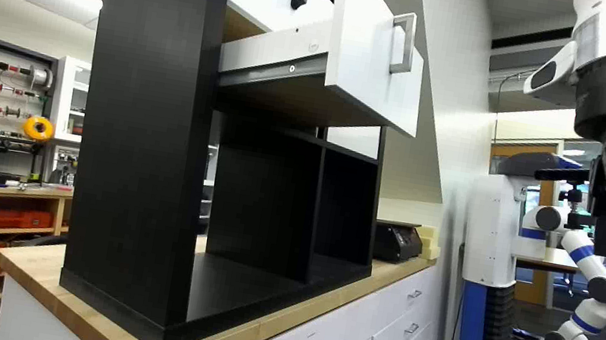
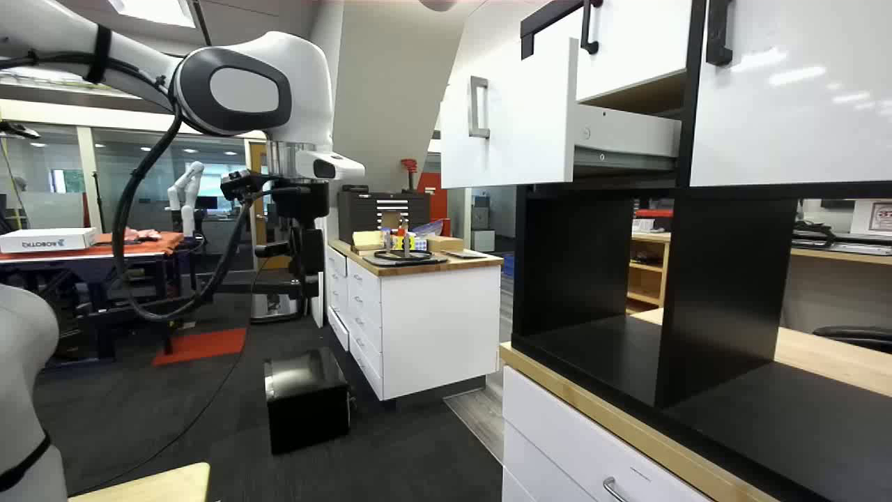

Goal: Push the open drawer closed

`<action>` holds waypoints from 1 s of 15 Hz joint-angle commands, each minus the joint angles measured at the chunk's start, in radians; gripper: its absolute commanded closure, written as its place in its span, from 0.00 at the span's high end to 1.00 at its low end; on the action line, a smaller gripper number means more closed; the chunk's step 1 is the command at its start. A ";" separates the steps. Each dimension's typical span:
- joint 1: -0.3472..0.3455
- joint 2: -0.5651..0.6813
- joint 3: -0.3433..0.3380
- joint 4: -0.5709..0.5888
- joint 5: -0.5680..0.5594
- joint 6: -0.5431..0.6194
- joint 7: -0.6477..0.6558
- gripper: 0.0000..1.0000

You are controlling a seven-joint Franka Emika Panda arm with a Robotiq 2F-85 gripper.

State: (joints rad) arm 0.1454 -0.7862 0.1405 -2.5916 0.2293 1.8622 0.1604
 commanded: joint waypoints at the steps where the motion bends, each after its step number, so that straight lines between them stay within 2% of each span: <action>1: -0.007 0.000 0.005 0.002 0.003 -0.004 -0.004 1.00; 15: -0.015 0.004 0.006 0.003 -0.006 0.004 -0.001 1.00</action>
State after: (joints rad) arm 0.1435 -0.7818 0.1405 -2.5915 0.2292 1.8621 0.1600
